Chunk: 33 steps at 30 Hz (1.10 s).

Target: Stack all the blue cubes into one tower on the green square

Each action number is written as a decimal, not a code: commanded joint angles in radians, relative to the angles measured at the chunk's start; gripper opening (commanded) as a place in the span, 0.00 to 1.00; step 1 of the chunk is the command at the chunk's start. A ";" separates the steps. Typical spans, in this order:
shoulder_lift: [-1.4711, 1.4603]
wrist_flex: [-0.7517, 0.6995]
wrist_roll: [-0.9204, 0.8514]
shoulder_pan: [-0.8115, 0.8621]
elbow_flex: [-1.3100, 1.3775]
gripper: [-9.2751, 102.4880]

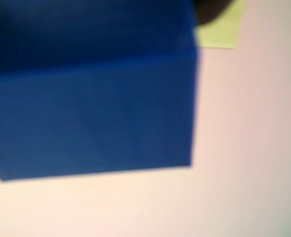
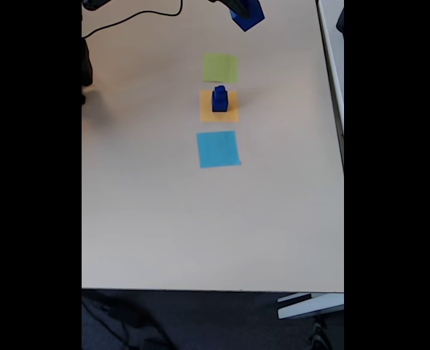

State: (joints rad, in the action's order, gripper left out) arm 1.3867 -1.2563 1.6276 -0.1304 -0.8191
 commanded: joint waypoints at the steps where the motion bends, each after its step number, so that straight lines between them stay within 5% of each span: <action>1: 0.002 0.061 0.067 -0.035 -0.058 0.16; 21: -0.423 0.028 0.192 -0.173 0.063 0.16; 33: -0.453 0.017 0.067 -0.086 0.049 0.16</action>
State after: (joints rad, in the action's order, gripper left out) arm 0.9127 -1.2364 1.7150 -0.2255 -0.8161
